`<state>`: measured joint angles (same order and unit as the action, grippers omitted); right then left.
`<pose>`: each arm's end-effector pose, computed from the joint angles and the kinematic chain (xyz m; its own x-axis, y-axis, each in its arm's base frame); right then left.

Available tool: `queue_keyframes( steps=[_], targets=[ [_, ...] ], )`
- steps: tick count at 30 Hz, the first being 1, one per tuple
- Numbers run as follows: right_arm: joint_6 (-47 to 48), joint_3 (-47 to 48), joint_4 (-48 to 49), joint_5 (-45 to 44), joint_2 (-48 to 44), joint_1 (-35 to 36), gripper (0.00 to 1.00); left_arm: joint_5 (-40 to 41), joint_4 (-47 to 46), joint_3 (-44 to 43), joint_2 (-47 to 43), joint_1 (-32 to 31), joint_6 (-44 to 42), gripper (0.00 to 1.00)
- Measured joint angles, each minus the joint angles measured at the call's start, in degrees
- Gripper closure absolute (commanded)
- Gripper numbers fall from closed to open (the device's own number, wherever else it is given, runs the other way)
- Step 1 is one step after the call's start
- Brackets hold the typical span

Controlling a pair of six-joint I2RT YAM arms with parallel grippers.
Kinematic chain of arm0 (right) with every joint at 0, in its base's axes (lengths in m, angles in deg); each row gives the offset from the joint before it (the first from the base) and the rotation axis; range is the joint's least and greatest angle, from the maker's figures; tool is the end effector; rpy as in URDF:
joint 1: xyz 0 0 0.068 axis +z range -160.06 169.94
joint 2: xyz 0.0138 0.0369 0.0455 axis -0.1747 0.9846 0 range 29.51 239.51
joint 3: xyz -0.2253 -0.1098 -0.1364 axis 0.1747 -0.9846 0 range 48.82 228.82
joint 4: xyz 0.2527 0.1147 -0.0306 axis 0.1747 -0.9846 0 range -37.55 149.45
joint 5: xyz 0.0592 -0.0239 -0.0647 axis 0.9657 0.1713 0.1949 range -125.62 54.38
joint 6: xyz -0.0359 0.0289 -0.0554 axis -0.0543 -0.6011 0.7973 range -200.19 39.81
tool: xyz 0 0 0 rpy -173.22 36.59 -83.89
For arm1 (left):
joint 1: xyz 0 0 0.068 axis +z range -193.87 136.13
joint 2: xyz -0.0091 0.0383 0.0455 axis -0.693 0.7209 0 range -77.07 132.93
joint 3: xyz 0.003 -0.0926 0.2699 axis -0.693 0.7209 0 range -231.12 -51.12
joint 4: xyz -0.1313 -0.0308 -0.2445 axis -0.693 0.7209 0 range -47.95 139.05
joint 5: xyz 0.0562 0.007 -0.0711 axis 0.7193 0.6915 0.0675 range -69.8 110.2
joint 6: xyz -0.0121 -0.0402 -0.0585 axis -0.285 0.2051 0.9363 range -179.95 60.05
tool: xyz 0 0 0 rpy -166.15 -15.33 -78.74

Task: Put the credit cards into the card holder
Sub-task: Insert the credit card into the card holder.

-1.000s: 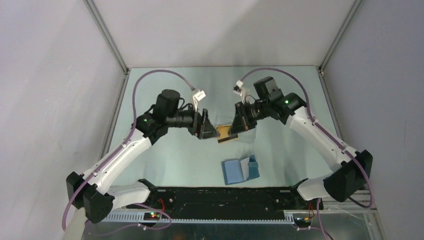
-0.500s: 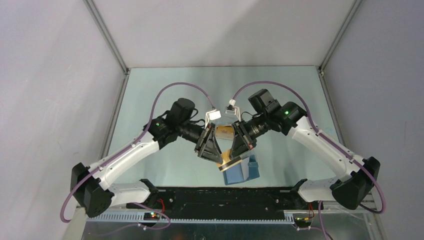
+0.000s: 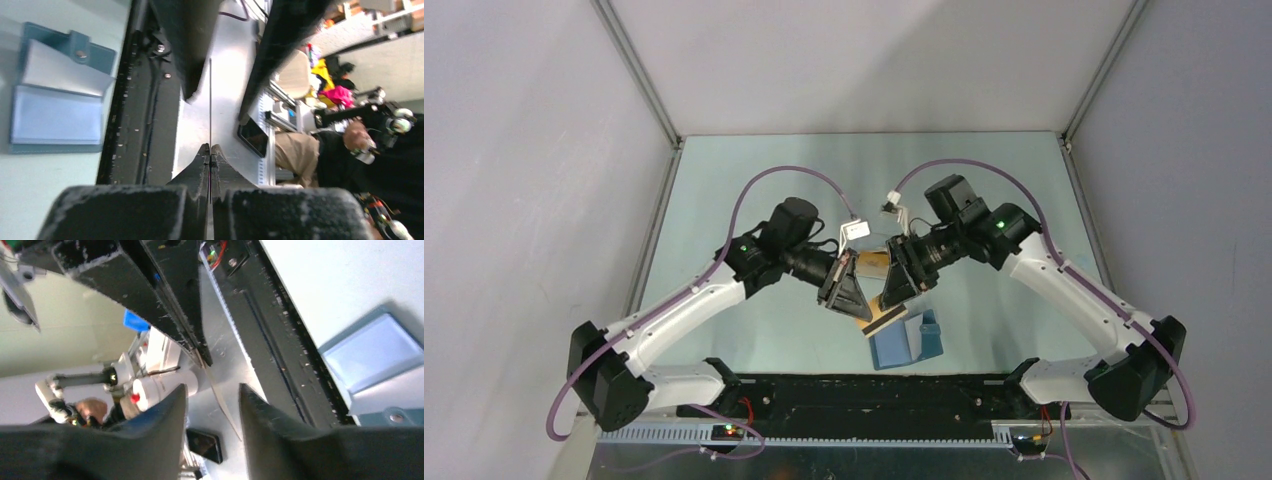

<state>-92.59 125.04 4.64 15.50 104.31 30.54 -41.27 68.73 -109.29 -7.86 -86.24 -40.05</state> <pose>0.1794 0.2150 0.3578 -0.7587 -0.4727 -0.4482 -0.6123 0.2827 0.7383 0.1665 -0.2228 0.3181 -0.7093 0.4268 -0.5610 0.6317 0.0317 -0.7746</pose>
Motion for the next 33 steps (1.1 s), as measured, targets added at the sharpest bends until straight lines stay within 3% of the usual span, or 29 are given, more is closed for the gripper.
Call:
queue_keyframes(
  steps=[4, 6, 9, 14, 17, 20, 26, 30, 33],
  targets=[
    [-6.6, -2.8, 4.6, -4.6, -4.2, -5.1, 0.1, 8.7, 0.0, 0.0, -1.4, -0.1, 1.8, 1.0],
    [-10.4, -5.6, 8.1, -7.0, -8.7, -8.6, 0.03, 14.0, -0.4, 0.1, -3.0, -0.1, 3.9, 1.0],
    [-16.7, -10.8, 15.3, -10.1, -17.4, -12.3, 0.01, 24.5, -4.8, 2.8, -7.6, -0.2, 10.0, 1.0],
    [-26.3, -17.9, 27.9, -9.4, -24.6, -13.1, 0.14, 36.0, -23.4, 15.7, -18.8, -0.5, 25.8, 1.0],
    [-31.3, -21.4, 35.1, -7.7, -24.5, -12.7, 0.3, 40.7, -33.9, 22.3, -22.2, -1.6, 34.1, 1.0],
    [-34.9, -23.5, 39.9, -6.6, -21.9, -11.4, 0.38, 43.2, -41.6, 25.0, -22.7, -2.8, 39.6, 1.0],
    [-40.1, -24.0, 50.6, -4.9, -18.2, -8.2, 0.43, 43.3, -52.0, 25.4, -22.7, -3.4, 45.4, 1.0],
    [-43.1, -24.0, 57.6, -3.8, -16.4, -6.9, 0.52, 43.2, -54.7, 25.4, -22.7, -3.5, 47.0, 1.0],
    [-44.9, -24.0, 61.6, -3.2, -15.2, -6.4, 0.64, 43.1, -55.8, 25.5, -22.7, -3.5, 47.6, 1.0]
  ],
)
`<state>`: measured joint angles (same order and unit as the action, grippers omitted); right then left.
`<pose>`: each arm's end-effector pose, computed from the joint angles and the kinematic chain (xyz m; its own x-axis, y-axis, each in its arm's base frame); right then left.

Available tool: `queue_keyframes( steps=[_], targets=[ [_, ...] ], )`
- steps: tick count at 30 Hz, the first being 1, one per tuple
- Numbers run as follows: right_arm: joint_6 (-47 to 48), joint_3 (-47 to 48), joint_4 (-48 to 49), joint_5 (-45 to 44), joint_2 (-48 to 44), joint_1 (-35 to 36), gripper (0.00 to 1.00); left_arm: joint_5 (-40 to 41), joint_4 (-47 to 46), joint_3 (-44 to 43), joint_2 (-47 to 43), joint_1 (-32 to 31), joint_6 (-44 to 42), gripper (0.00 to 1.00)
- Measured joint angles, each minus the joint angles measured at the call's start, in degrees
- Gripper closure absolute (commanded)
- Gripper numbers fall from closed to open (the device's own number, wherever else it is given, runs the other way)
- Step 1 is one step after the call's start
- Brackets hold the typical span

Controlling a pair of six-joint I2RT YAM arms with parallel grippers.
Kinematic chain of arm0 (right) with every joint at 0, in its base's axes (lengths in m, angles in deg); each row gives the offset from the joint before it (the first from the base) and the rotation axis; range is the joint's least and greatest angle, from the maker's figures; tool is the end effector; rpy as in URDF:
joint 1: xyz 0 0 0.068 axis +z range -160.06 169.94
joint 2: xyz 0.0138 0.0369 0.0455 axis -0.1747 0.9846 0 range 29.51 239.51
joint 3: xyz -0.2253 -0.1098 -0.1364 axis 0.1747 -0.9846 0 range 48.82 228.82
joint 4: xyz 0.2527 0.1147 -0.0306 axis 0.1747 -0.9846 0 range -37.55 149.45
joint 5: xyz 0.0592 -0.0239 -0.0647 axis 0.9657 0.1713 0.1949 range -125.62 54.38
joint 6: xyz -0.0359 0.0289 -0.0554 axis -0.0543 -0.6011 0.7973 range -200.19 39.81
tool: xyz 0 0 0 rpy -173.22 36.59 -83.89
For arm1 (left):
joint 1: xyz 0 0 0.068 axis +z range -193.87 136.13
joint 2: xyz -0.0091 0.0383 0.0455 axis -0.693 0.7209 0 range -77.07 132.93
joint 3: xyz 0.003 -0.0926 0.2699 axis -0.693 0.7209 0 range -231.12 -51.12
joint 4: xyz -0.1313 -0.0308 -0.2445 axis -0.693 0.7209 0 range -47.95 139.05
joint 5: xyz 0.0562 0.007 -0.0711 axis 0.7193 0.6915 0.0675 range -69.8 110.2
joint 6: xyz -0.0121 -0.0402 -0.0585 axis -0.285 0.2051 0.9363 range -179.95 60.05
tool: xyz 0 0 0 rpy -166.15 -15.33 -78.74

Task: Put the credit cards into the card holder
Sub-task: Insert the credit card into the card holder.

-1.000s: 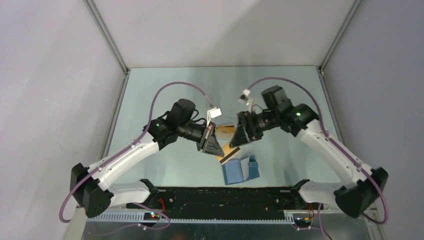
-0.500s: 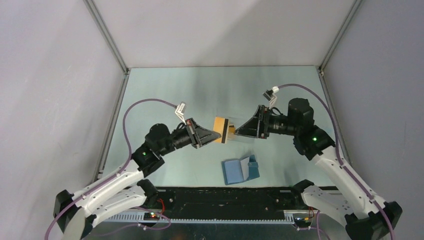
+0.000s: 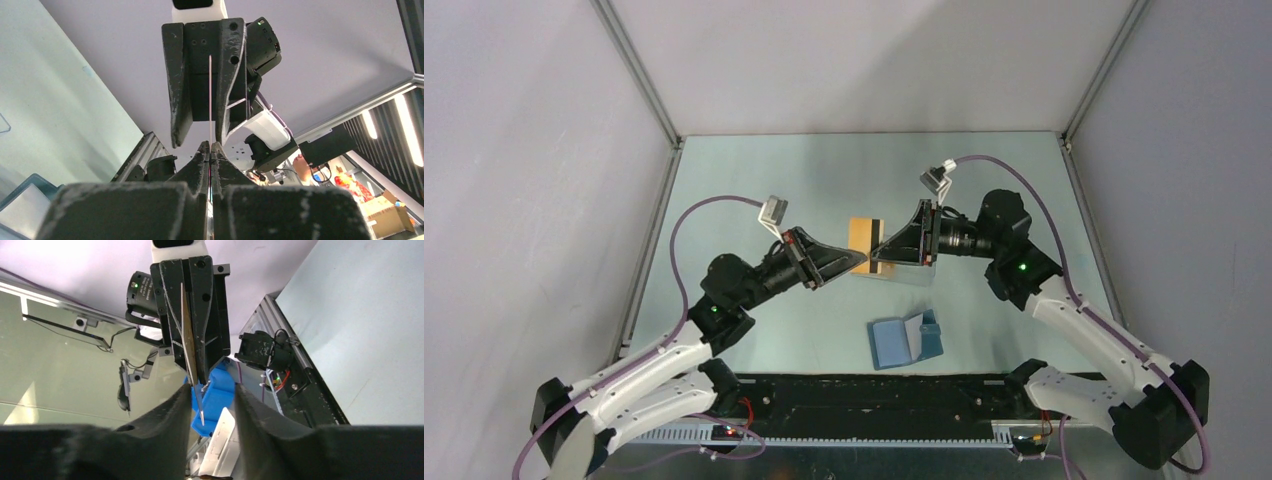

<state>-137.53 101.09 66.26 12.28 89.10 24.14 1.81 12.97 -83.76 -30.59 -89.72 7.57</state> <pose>0.1927 0.1846 0.3772 -0.8379 0.1131 -0.5340 -0.5283 0.0784 0.8455 0.1437 -0.1751 0.3438 -0.7550 -0.4811 -0.4455 0.5106 -0.0051 -0.8598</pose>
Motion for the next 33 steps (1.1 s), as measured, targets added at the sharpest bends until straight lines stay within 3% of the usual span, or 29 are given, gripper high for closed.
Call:
queue_keyframes(
  steps=[5, 10, 13, 14, 15, 16, 18, 20, 28, 33],
  targets=[
    [-1.9, 0.0, 2.8, 0.4, 1.0, 0.4, 0.81, 0.0, -0.4, 0.1, 0.0, 0.0, 0.2, 1.0],
    [-2.8, 0.0, 4.1, 0.5, 1.3, 0.5, 0.84, -0.2, -0.6, 1.4, 0.1, 0.0, 0.6, 1.0],
    [-3.3, 0.0, 4.5, 0.6, 1.9, 0.6, 1.0, -0.3, -1.3, 1.8, 0.3, 0.0, 1.1, 0.95],
    [-3.5, 0.0, 4.7, 0.6, 2.2, 0.6, 1.0, -0.3, -1.5, 1.8, 0.3, 0.0, 1.1, 0.73],
    [-3.7, 0.0, 4.9, 0.7, 2.4, 0.6, 1.0, -0.3, -1.7, 1.9, 0.3, 0.0, 1.2, 0.62],
    [-3.8, 0.0, 5.1, 0.8, 2.6, 0.6, 1.0, -0.3, -1.7, 2.0, 0.3, 0.0, 1.0, 0.44],
    [-3.5, 0.0, 4.7, 0.8, 2.7, 0.6, 1.0, -0.4, -2.0, 2.5, 0.3, -0.2, 1.7, 0.25],
    [-2.2, 0.0, 3.1, 0.8, 2.6, 0.5, 1.0, -0.2, -2.2, 3.8, 0.1, -0.2, 1.7, 0.17],
    [13.1, -0.1, -20.0, -3.3, -0.7, -5.7, 1.0, 5.7, 0.2, 13.8, -1.1, -0.2, 5.1, 0.18],
    [20.6, -5.9, -28.2, -8.6, -2.8, -6.1, 1.0, 9.2, 3.9, 16.5, 4.2, -0.3, 7.3, 0.36]
  ],
)
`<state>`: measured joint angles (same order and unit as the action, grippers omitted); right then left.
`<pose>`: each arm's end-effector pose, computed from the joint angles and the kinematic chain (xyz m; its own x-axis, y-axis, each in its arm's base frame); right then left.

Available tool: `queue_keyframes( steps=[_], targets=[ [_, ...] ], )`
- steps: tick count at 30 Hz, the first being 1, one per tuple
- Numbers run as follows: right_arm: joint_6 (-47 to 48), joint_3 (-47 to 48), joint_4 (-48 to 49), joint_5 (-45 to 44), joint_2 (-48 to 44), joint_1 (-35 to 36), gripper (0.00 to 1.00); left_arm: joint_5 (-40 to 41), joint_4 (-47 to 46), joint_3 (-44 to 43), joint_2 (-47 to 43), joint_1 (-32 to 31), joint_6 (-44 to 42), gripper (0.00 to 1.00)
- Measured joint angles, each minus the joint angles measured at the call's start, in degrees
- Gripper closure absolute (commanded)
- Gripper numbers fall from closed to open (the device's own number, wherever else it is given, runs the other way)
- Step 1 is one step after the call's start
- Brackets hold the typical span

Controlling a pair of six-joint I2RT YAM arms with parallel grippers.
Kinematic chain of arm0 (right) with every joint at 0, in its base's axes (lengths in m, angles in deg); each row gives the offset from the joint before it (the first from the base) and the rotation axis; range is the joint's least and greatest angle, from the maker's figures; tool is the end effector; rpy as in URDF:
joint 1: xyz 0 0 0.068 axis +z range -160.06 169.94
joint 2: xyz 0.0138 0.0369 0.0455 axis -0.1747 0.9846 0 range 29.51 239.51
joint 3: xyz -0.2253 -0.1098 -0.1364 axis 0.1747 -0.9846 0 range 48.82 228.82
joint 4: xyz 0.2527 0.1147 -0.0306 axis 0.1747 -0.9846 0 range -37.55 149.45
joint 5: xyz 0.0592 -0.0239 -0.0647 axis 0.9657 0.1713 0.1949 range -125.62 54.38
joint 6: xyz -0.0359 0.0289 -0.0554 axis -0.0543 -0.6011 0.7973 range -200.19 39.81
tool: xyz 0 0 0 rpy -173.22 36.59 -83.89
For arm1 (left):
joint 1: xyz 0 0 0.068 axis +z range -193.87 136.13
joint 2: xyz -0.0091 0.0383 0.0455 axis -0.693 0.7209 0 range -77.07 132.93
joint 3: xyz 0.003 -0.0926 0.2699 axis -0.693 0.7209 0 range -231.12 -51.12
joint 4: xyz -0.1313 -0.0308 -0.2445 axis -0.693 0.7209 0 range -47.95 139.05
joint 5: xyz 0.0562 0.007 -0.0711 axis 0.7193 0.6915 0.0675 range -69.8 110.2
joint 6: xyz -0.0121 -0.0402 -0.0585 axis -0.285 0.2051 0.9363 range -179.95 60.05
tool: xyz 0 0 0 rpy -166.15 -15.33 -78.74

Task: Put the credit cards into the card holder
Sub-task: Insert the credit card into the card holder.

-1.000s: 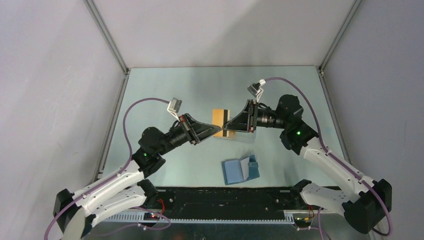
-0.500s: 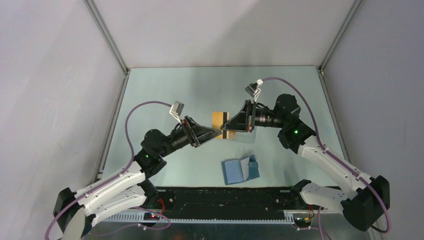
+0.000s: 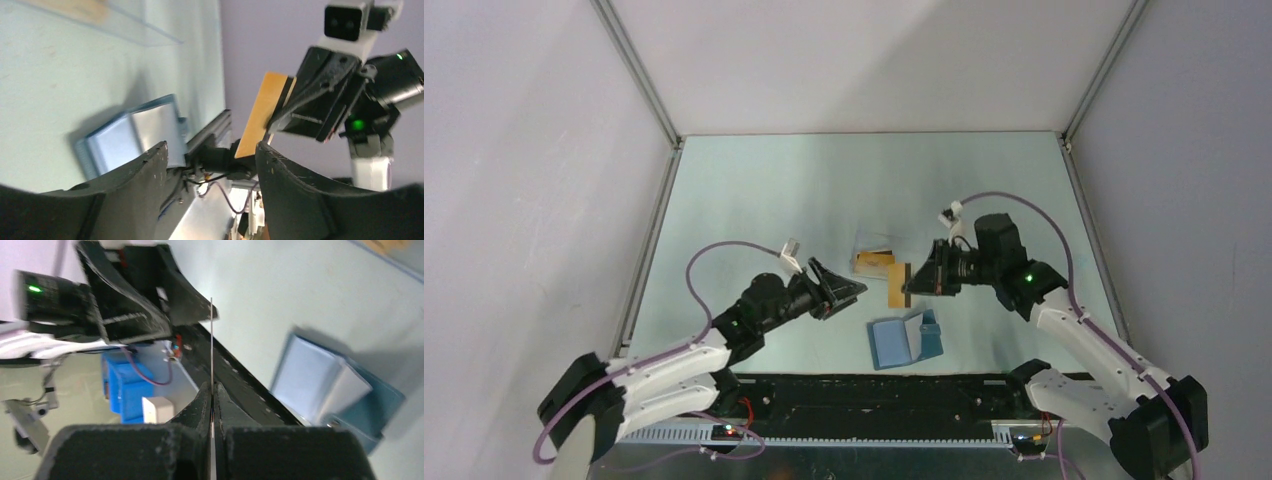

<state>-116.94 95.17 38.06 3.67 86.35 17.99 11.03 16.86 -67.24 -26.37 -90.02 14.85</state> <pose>0.1948 0.1467 0.2928 -0.8752 0.0585 -0.4802 -0.3929 0.4933 0.7760 0.1503 -0.1702 0.2058 -0.8217 -0.5198 -0.2336 0.1062 0.2631 -0.9589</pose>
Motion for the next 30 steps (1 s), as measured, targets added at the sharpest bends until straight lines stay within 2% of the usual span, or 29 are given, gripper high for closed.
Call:
queue_keyframes(
  steps=[3, 5, 11, 17, 25, 30],
  targets=[
    [0.7, -8.2, 0.9, -2.3, -1.0, 0.2, 1.0, 0.6, 0.7, -0.1, 6.5, -0.4, 1.0, 0.45],
    [0.7, -10.4, 1.0, -3.9, -0.8, 1.0, 1.0, 0.7, 1.5, -0.2, 11.1, -1.0, 1.8, 0.49],
    [1.2, -12.7, 5.1, -9.2, 0.7, 8.5, 1.0, 1.1, 2.8, -1.7, 21.7, -3.7, 3.8, 0.62],
    [2.5, -16.2, 9.5, -14.4, 3.6, 11.2, 1.0, 1.1, 2.8, -3.6, 27.3, -5.3, 4.8, 0.76],
    [2.7, -20.9, 10.5, -19.5, 4.5, 9.7, 1.0, 1.1, 2.7, -3.6, 31.1, -5.4, 4.9, 0.83],
    [2.3, -22.0, 8.7, -24.0, 0.8, 8.9, 1.0, 1.0, 3.0, -5.3, 34.3, -5.5, 4.7, 0.85]
  ],
)
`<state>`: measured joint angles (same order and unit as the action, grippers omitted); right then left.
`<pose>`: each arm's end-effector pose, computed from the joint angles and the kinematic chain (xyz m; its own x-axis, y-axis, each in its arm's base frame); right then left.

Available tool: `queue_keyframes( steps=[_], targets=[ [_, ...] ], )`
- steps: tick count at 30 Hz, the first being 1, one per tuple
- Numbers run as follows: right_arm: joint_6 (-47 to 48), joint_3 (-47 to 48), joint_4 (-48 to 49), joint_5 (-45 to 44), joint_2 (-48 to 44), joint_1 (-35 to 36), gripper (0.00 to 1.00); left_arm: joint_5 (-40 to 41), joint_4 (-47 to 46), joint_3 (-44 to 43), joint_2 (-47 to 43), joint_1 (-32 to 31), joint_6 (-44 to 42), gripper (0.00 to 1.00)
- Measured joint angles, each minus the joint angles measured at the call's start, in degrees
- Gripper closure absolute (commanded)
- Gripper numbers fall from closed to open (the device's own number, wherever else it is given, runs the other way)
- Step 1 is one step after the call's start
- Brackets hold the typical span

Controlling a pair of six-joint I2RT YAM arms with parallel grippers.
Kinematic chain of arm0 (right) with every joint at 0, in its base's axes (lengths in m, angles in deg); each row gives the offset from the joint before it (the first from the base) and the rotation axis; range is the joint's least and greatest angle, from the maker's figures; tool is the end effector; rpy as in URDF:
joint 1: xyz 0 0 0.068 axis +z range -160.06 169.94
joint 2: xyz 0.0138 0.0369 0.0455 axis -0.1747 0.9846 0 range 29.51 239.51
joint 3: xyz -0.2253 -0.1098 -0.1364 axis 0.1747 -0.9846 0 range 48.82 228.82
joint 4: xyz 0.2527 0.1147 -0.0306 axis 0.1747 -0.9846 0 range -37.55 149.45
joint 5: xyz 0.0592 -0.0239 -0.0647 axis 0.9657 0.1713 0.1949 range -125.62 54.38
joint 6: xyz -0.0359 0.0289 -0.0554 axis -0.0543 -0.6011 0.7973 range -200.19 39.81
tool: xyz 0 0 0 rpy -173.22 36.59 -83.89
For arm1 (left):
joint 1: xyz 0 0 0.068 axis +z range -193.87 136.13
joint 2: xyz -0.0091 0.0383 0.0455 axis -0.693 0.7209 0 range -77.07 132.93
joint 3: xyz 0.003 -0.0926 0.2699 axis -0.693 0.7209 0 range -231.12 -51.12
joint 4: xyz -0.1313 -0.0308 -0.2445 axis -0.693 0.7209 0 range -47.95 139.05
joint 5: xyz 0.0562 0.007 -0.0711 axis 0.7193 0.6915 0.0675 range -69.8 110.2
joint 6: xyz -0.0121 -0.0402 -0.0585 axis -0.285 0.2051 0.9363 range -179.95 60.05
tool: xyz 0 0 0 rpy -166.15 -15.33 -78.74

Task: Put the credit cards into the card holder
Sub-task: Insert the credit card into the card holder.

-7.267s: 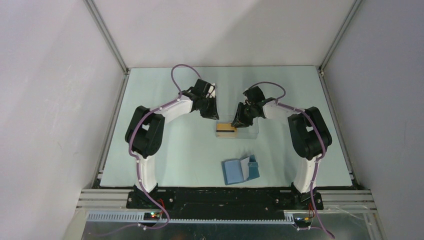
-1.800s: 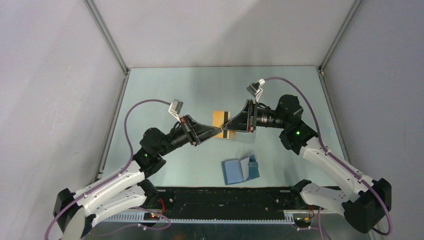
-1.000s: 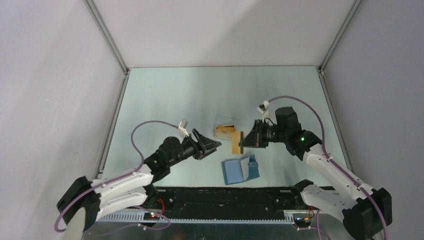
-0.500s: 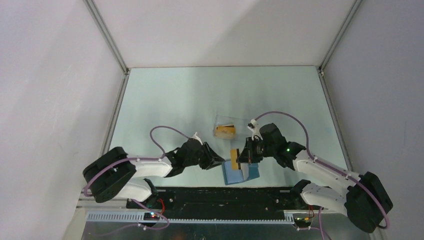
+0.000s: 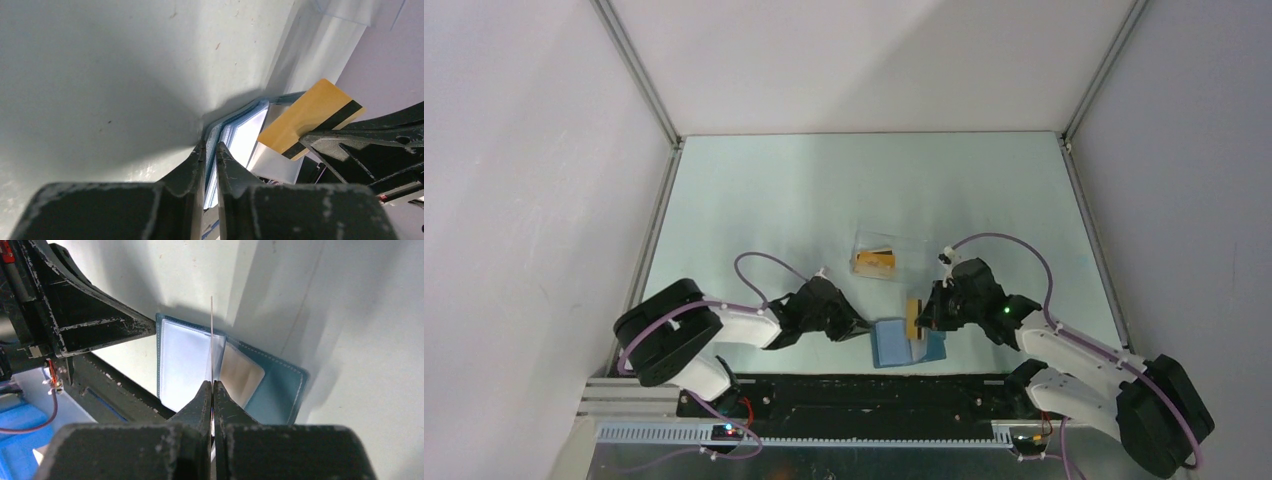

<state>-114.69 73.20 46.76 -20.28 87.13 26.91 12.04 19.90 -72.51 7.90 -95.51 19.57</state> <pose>0.1636 0.1430 0.1585 -0.8849 0.0177 -0.4655 -0.2739 0.7886 0.5506 0.1587 -0.2143 0.0918 -0.9028 -0.4277 -0.0440 -0.2506 0.6067 -0.7544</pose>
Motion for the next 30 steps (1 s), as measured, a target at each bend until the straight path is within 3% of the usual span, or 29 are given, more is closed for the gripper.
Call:
queue_keyframes(
  steps=[7, 12, 30],
  targets=[
    [-0.5, -2.1, -0.2, -1.9, -1.5, -1.3, 1.0, -0.6, 0.0, -1.9, 2.7, 0.0, 0.0, 0.89],
    [-1.5, -2.6, 2.0, 0.5, 0.2, -2.2, 1.0, -0.6, 0.0, -1.9, 2.9, 0.0, 0.0, 0.99],
    [-9.3, -8.1, 9.2, 11.4, 2.7, -5.2, 1.0, 0.1, 0.0, -1.9, 2.9, 0.0, 0.1, 1.0]
  ],
)
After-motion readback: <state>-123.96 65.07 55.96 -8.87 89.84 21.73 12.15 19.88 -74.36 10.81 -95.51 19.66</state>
